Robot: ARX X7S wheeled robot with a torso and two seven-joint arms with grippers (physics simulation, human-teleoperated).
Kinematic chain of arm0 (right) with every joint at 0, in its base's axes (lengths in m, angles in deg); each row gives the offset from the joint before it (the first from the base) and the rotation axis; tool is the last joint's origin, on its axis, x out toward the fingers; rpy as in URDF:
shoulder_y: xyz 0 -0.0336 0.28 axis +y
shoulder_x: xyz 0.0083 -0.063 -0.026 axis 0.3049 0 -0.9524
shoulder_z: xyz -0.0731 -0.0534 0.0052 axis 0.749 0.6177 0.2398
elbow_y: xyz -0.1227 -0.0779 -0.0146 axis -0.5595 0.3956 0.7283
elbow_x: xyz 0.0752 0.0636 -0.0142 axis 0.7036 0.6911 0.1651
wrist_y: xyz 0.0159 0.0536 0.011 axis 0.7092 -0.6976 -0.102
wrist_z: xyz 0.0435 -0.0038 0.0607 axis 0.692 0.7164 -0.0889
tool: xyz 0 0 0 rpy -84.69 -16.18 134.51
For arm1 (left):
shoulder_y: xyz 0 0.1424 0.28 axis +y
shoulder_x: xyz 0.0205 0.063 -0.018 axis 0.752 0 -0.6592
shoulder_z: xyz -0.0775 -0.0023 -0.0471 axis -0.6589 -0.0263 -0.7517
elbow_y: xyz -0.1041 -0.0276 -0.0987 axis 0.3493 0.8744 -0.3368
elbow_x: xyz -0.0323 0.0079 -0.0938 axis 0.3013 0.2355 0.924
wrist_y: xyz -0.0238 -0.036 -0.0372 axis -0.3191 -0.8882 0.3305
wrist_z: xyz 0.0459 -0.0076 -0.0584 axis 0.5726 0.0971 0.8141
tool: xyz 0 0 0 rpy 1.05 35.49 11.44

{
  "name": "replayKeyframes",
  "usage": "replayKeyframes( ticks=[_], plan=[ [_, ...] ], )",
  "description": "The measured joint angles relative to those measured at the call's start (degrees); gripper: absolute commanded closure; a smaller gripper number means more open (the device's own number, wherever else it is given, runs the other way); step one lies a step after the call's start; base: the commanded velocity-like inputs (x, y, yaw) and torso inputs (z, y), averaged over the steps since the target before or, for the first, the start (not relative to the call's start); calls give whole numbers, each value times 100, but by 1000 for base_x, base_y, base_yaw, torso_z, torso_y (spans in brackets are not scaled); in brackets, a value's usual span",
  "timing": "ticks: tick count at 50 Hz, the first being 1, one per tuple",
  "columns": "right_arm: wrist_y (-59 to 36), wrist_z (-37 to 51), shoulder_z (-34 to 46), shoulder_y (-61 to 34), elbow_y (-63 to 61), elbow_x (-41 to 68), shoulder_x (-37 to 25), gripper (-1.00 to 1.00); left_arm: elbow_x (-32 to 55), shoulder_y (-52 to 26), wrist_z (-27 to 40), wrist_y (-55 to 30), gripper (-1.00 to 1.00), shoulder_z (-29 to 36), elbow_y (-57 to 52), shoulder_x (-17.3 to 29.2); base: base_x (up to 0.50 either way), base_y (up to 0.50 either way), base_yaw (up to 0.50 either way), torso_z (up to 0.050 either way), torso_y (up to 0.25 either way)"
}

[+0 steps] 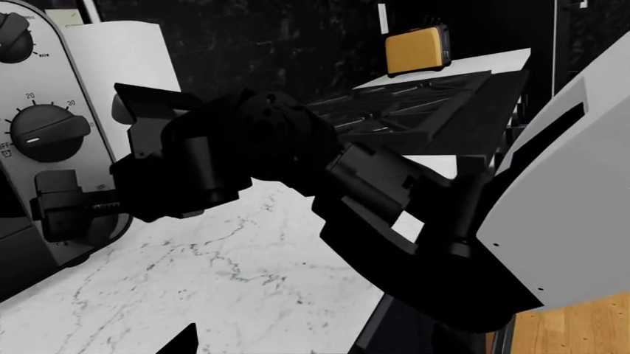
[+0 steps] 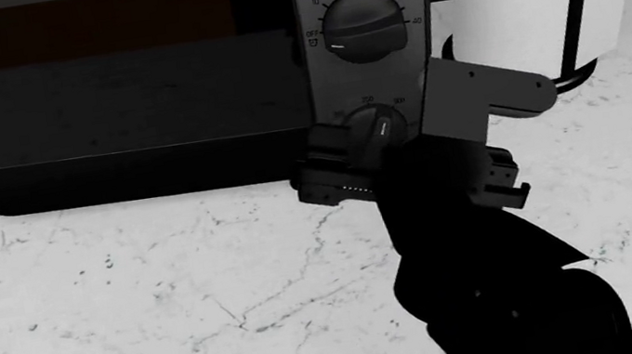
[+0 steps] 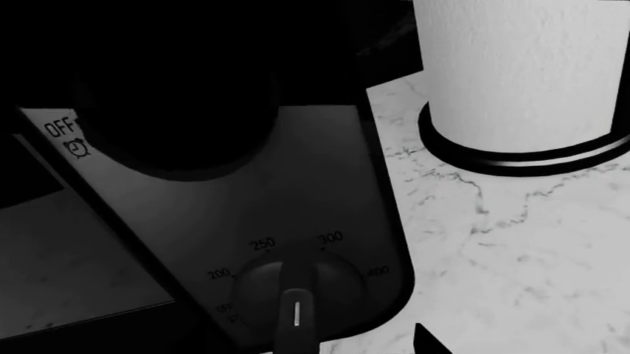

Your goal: Decrease the toaster oven temperature.

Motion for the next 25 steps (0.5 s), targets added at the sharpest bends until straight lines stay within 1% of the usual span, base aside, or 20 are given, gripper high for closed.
replayKeyframes(
  ticks=[25],
  plan=[
    [340, -166, 277, -155, 628, 145, -34, -100, -29, -122, 99, 110, -100, 193, 9, 57, 0, 0, 0, 0, 0]
  ],
)
